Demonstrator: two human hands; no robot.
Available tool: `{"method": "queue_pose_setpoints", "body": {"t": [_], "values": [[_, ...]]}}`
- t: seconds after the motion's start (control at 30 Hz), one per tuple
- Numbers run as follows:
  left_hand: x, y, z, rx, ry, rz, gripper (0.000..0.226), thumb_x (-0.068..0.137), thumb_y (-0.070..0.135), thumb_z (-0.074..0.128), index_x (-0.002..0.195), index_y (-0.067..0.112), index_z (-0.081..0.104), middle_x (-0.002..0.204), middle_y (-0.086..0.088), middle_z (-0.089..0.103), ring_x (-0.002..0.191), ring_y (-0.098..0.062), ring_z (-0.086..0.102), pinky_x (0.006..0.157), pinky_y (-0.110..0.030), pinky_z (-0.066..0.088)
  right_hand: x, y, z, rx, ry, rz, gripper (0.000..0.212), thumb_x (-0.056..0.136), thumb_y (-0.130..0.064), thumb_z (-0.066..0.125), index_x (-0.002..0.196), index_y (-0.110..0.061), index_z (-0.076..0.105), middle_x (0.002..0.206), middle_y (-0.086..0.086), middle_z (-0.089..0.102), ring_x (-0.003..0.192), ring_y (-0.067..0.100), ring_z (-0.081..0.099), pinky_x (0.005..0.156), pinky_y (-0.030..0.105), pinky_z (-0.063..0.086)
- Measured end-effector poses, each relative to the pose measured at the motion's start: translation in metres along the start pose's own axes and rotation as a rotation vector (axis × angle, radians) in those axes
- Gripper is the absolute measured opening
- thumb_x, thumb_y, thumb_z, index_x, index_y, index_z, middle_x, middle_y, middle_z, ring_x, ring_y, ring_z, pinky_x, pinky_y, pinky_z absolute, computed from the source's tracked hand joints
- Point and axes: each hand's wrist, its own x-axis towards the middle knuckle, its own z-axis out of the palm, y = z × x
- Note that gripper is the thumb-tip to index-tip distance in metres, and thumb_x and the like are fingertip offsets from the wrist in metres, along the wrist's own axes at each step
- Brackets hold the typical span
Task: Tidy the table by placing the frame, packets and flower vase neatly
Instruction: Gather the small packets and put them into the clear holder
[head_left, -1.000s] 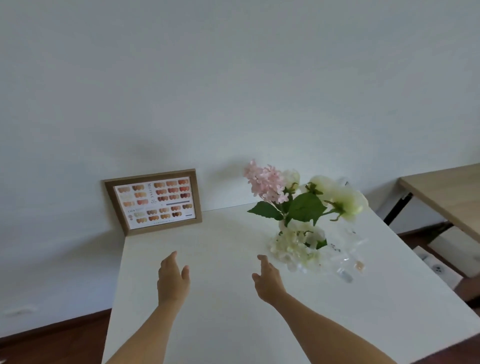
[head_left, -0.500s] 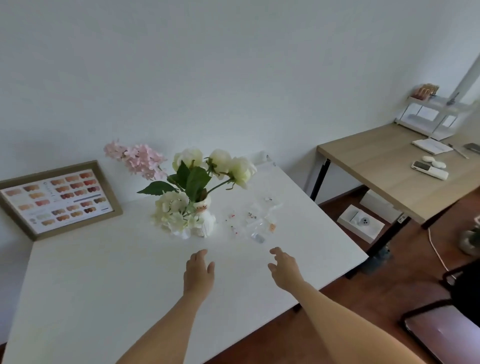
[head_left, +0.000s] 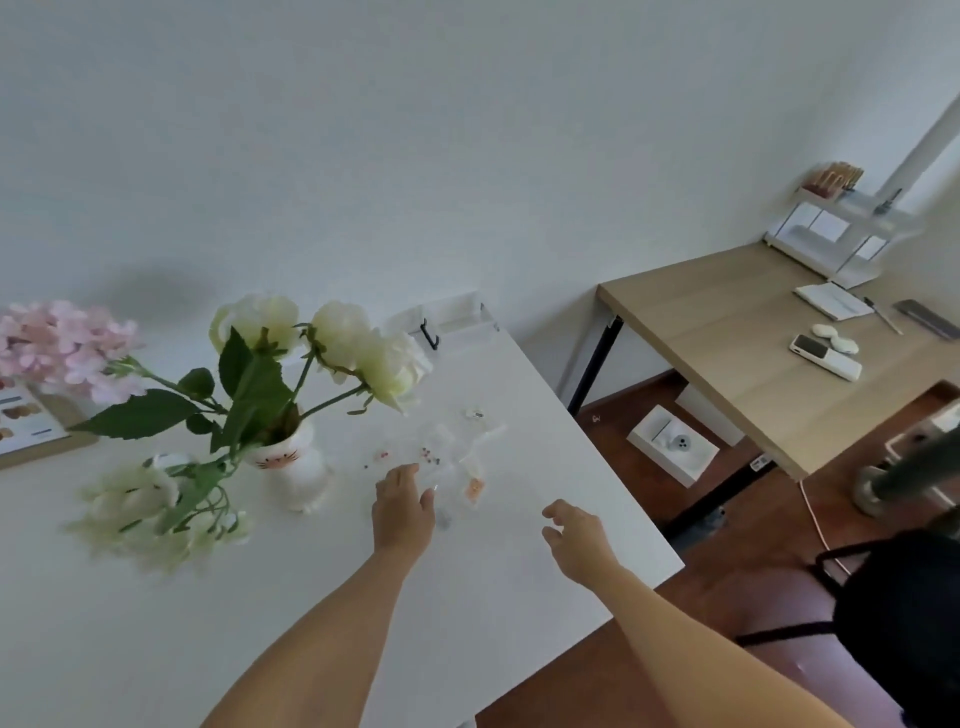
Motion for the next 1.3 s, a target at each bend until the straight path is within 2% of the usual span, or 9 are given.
{"method": "queue_pose_setpoints", "body": {"t": [0.17,0.37,0.53,0.67,0.83,1.0,1.1,1.2,1.3], "values": [[0.057,0.016,0.018,0.074,-0.004,-0.012,0.047,0.091,0.019,0.052,0.135,0.006,0.039,0.143,-0.014,0.041,0.131,-0.031,0.037,0.101,-0.044,0.04,0.058,0.003,-0.025,0.048,0.015,0.045,0.026,0.094,-0.018,0.052,0.119,-0.013,0.057,0.118,0.009,0.063,0.101,0.021,0.058,0.079,0.025,0.044],[0.088,0.009,0.034,0.298,-0.176,-0.081,0.071,0.089,0.032,0.05,0.147,0.015,0.013,0.156,-0.011,0.017,0.143,-0.028,0.019,0.113,-0.045,0.026,0.104,-0.017,-0.022,0.026,-0.028,0.041,0.037,0.092,-0.033,0.057,0.123,-0.014,0.053,0.117,0.009,0.062,0.106,0.022,0.059,0.085,0.031,0.048],[0.09,0.009,0.038,0.31,-0.144,-0.159,0.082,0.078,0.04,0.061,0.145,0.019,0.019,0.149,-0.004,0.031,0.135,-0.027,0.031,0.108,-0.045,0.03,0.149,-0.054,-0.011,-0.123,-0.041,-0.077,0.056,0.089,-0.048,0.055,0.131,-0.013,0.042,0.124,0.009,0.053,0.114,0.026,0.052,0.087,0.036,0.049],[0.088,0.023,0.035,0.301,-0.107,-0.291,0.092,0.068,0.045,0.073,0.141,0.019,0.024,0.138,-0.008,0.04,0.128,-0.028,0.037,0.103,-0.041,0.035,0.175,-0.081,0.001,-0.302,-0.055,-0.177,0.067,0.085,-0.06,0.052,0.126,-0.009,0.037,0.119,0.011,0.049,0.108,0.027,0.049,0.083,0.035,0.047],[0.084,0.04,0.036,0.218,-0.094,-0.477,0.096,0.058,0.041,0.081,0.137,0.017,0.031,0.129,-0.012,0.039,0.121,-0.03,0.039,0.099,-0.038,0.043,0.202,-0.089,0.005,-0.433,-0.086,-0.254,0.066,0.083,-0.056,0.059,0.123,-0.01,0.036,0.117,0.008,0.047,0.105,0.024,0.049,0.082,0.032,0.047],[0.084,0.051,0.031,0.095,-0.064,-0.581,0.078,0.056,0.031,0.087,0.12,0.012,0.048,0.11,-0.013,0.054,0.104,-0.03,0.052,0.088,-0.039,0.049,0.224,-0.085,-0.005,-0.442,-0.167,-0.282,0.066,0.077,-0.046,0.072,0.121,-0.01,0.038,0.119,0.01,0.051,0.108,0.025,0.049,0.087,0.033,0.044],[0.084,0.058,0.029,0.002,-0.042,-0.638,0.055,0.063,0.02,0.084,0.109,0.008,0.057,0.097,-0.012,0.063,0.088,-0.026,0.059,0.079,-0.033,0.048,0.237,-0.083,-0.016,-0.419,-0.236,-0.268,0.061,0.077,-0.04,0.073,0.119,-0.011,0.04,0.119,0.009,0.053,0.11,0.025,0.048,0.087,0.033,0.044],[0.087,0.063,0.02,-0.003,-0.065,-0.63,0.022,0.074,0.016,0.076,0.087,0.011,0.06,0.082,-0.001,0.057,0.079,-0.018,0.054,0.074,-0.027,0.043,0.248,-0.08,-0.026,-0.388,-0.291,-0.31,0.042,0.086,-0.033,0.066,0.118,-0.012,0.049,0.118,0.009,0.053,0.112,0.025,0.047,0.088,0.033,0.047],[0.09,0.072,0.01,0.024,-0.045,-0.598,0.005,0.081,0.012,0.065,0.078,0.013,0.061,0.081,0.001,0.058,0.077,-0.016,0.054,0.076,-0.027,0.046,0.259,-0.074,-0.038,-0.292,-0.319,-0.323,0.021,0.093,-0.021,0.054,0.112,-0.014,0.06,0.113,0.007,0.059,0.11,0.026,0.052,0.084,0.033,0.049]]}}
